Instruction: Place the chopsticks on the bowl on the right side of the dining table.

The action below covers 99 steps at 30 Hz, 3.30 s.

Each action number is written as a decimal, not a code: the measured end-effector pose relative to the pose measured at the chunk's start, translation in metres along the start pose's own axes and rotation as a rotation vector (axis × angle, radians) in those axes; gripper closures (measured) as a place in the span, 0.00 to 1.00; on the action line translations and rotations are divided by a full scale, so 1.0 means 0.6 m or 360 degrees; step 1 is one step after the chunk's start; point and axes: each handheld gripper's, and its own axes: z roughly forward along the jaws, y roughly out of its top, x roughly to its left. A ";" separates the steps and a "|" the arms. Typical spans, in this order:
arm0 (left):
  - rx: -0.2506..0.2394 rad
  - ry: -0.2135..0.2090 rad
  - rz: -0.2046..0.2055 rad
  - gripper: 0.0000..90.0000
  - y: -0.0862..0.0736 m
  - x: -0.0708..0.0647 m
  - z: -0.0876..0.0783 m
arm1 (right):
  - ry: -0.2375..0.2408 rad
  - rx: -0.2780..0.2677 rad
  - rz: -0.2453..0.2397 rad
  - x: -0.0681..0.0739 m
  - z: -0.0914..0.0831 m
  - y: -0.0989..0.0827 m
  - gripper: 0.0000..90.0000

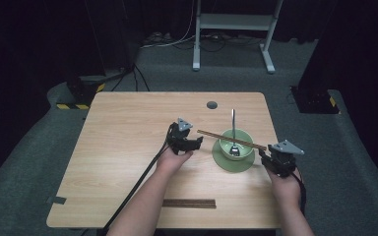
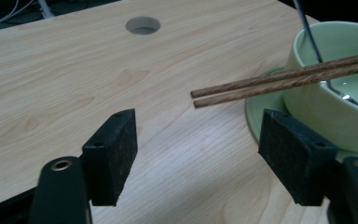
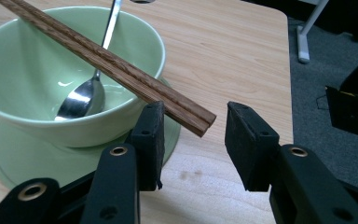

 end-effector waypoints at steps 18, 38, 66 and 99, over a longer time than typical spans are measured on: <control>-0.0026 -0.0004 0.0027 0.39 0.012 -0.031 0.024 | 0.0045 -0.0012 -0.0020 0.001 0.011 0.008 0.68; -0.0067 0.0063 0.0102 0.50 -0.032 -0.058 -0.031 | 0.0083 0.0001 -0.0039 0.008 0.003 0.004 0.64; -0.0092 0.0089 0.0060 0.65 -0.041 -0.054 -0.034 | -0.0024 0.0021 0.0066 0.011 0.006 -0.002 0.64; -0.0173 -0.0021 -0.0035 0.80 -0.072 -0.035 -0.074 | 0.0010 -0.0003 0.0059 0.005 -0.001 -0.002 0.68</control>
